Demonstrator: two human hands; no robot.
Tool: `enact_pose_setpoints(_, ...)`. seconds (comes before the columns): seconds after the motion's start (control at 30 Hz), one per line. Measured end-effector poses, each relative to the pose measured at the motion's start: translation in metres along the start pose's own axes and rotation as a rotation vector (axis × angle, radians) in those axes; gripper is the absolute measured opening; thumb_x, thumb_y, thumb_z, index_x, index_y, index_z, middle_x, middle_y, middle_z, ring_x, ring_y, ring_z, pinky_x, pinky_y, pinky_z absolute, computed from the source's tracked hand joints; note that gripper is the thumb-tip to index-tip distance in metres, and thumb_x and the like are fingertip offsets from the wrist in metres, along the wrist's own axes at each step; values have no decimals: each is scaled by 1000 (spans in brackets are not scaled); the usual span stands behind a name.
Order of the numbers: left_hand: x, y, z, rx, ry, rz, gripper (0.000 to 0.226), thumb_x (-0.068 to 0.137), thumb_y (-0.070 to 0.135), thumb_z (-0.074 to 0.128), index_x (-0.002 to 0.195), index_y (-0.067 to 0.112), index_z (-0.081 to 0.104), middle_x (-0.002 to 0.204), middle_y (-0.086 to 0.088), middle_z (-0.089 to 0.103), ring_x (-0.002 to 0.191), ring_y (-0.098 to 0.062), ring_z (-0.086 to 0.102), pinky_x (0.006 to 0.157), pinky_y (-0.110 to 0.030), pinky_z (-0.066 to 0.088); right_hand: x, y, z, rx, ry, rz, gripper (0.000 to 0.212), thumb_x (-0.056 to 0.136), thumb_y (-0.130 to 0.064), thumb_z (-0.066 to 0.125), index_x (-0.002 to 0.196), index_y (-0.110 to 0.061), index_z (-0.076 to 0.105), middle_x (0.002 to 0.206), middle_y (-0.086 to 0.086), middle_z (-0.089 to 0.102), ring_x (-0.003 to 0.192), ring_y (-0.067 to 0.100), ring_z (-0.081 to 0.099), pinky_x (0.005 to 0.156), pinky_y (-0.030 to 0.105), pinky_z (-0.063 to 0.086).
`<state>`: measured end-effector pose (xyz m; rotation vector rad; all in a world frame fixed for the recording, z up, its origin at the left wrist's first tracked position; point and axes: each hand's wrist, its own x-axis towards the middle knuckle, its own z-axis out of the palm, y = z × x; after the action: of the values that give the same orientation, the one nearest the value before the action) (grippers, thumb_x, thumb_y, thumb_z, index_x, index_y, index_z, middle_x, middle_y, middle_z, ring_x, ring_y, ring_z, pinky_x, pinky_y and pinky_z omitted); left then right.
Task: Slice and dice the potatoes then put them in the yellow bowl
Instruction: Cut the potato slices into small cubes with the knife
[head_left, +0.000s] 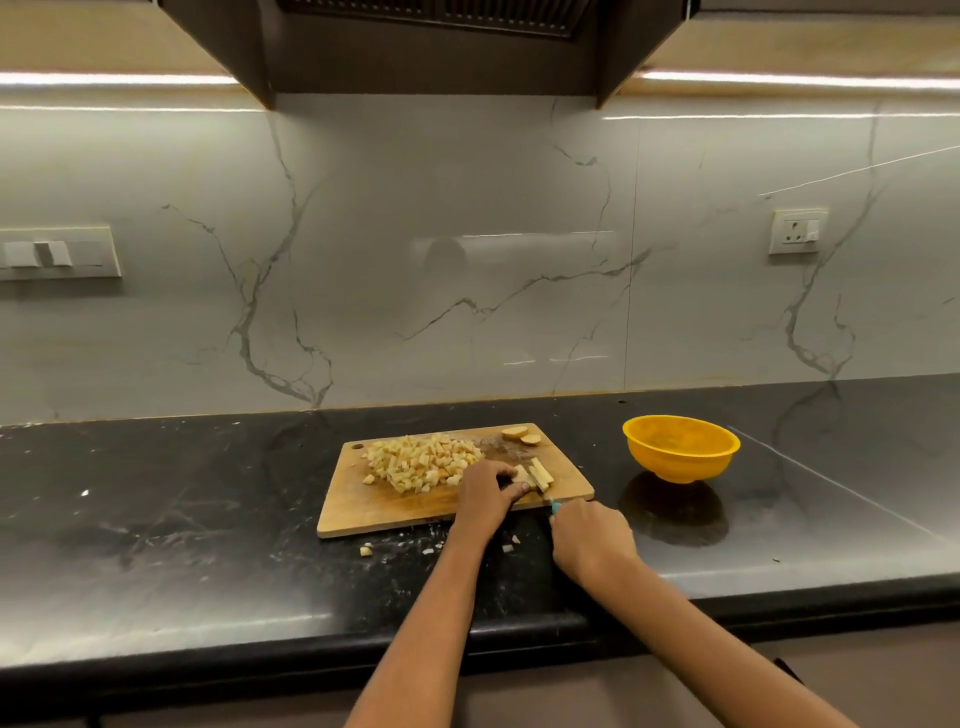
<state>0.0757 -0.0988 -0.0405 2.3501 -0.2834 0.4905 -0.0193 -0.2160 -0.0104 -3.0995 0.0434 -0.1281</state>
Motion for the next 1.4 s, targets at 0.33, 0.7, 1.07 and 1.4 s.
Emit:
enact_pose_setpoints(0.33,-2,1,-1,-26,48,-9,27,86,20,65,111,9,67,112,-6,68,105,-14,59,88,-19,39,6,8,-3,378,-43,123,46,102,-39,30,111,-3,57,100,12,64,89,25,66,73,33,54)
enact_pose_setpoints(0.7,-1,1,-1,-25,54,-12,27,86,20,65,111,9,68,112,-5,68,104,-14,60,88,-21,42,8,8,-5,401,-107,101,43,103,-36,29,108,-3,55,78,7,60,68,18,64,65,29,55)
enact_pose_setpoints(1.07,-6,4,-7,-41,65,31,24,84,18,67,104,5,71,104,-9,71,97,-16,64,78,-17,39,39,-20,-15,223,-151,28,36,99,-13,33,126,-1,55,116,16,62,97,28,63,71,31,49)
enact_pose_setpoints(1.4,-7,5,-5,-61,79,-25,26,85,18,67,108,7,69,109,-7,69,103,-15,60,82,-15,35,-3,2,0,144,82,26,35,103,-27,34,119,-6,57,116,10,63,105,24,62,84,32,48)
